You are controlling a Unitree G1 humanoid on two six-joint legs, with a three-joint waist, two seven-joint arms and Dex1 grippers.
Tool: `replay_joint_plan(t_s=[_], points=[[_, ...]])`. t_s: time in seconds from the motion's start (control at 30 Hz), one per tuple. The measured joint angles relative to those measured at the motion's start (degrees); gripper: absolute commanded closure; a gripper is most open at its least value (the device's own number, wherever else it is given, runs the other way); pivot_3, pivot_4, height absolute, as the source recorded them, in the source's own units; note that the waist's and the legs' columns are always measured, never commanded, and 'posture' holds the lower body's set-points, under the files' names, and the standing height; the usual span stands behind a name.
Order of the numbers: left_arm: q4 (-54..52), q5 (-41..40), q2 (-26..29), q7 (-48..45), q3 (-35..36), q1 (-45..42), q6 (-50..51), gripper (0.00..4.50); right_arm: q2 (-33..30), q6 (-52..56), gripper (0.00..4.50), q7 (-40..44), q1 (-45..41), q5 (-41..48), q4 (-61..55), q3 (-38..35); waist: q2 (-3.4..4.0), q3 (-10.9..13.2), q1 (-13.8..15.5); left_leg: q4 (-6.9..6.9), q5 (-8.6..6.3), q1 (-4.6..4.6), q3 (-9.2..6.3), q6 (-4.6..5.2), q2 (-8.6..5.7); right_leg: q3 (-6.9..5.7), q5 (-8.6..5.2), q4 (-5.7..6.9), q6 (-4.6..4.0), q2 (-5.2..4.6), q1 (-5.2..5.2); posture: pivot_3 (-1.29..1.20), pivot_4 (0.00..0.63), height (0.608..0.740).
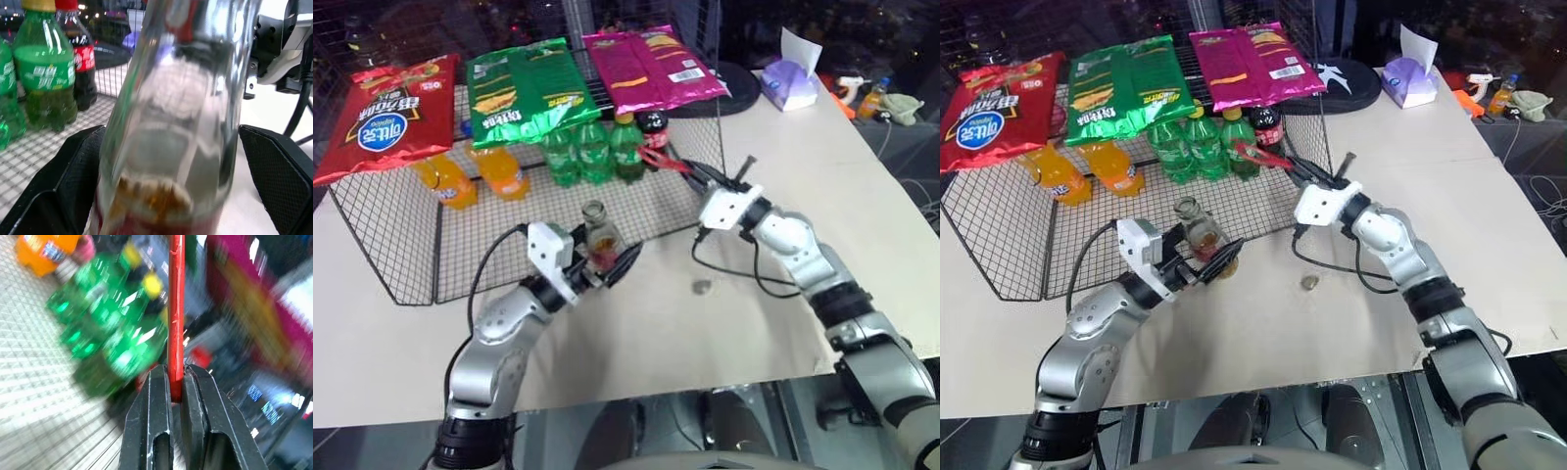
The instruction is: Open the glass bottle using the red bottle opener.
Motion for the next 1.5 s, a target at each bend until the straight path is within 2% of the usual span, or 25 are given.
replay_joint_plan(t_s=[0.13, 0.23, 0.33, 0.5, 0.93, 1.07, 1.3, 1.5], points=[[-0.3, 0.2, 0.1, -0.4, -0.2, 1.1, -0.3, 0.08, 0.3, 8.0, 4.50, 4.6, 2.4, 5.8, -4.6, -2.3, 0.00, 0.0, 0.0, 0.04, 0.00, 0.01, -0.01, 0.00, 0.01, 0.00, 0.00, 0.08, 0.00, 0.00, 0.00, 0.00, 0.150, 0.740], [-0.3, 0.6, 0.6, -0.5, -0.2, 2.3, -0.5, 0.08, 1.4, 20.3, 4.50, 10.1, 6.1, 14.3, -12.6, -4.0, 0.00, 0.0, 0.1, 0.03, 0.00, 0.01, -0.03, 0.00, 0.06, -0.01, 0.00, 0.07, 0.00, -0.03, 0.00, 0.00, 0.150, 0.740], [-0.3, 0.9, 1.0, -0.6, 0.2, 3.5, -0.8, 0.08, 1.0, 29.7, 4.50, 13.8, 9.1, 18.5, -17.7, -4.3, 0.01, 0.0, 0.2, 0.05, -0.01, 0.00, -0.02, 0.01, 0.01, -0.01, 0.00, 0.08, 0.00, -0.07, 0.00, 0.00, 0.150, 0.740], [-0.2, 1.2, 1.0, -0.7, 0.3, 3.0, -1.0, 0.08, 1.2, 33.4, 4.50, 14.8, 9.3, 19.0, -21.8, -4.5, 0.01, 0.0, 0.2, 0.11, 0.00, 0.02, -0.04, 0.01, 0.00, -0.03, 0.00, 0.19, 0.00, -0.02, 0.00, 0.00, 0.150, 0.740], [2.1, 2.9, -0.3, 0.7, 1.0, 1.5, -3.0, 0.08, 2.3, 34.0, 4.50, 14.7, 9.4, 18.5, -22.0, -4.6, 0.00, 0.0, 0.2, 0.18, 0.00, 0.01, -0.03, 0.01, -0.02, -0.04, 0.00, 0.23, 0.00, -0.03, 0.00, 0.00, 0.150, 0.740], [2.0, 2.9, -0.3, 0.7, 1.2, 2.2, -3.1, 0.08, 2.3, 37.5, 4.50, 15.9, 11.1, 20.3, -22.9, -5.2, 0.00, 0.0, 0.2, 0.18, 0.00, 0.00, -0.04, 0.01, -0.01, -0.03, 0.00, 0.23, 0.01, -0.04, 0.00, 0.00, 0.150, 0.740], [-1.9, 1.7, 1.6, 0.1, 3.7, 8.4, -2.7, 0.08, -0.1, 57.5, 4.50, 21.1, 15.1, 31.2, -32.1, -5.6, 0.00, 0.0, 0.2, 0.18, -0.01, 0.00, -0.04, 0.01, 0.06, 0.01, 0.00, 0.25, 0.00, -0.14, -0.01, 0.00, 0.150, 0.740], [-7.8, -0.1, 4.3, -2.0, 6.5, 19.9, -2.1, 0.08, -4.5, 73.9, 4.50, 22.5, 18.2, 39.5, -37.6, -7.8, 0.01, 0.0, 0.5, 0.18, -0.02, 0.00, -0.03, 0.03, 0.07, 0.02, 0.00, 0.22, 0.00, -0.19, 0.02, 0.00, 0.150, 0.740]])
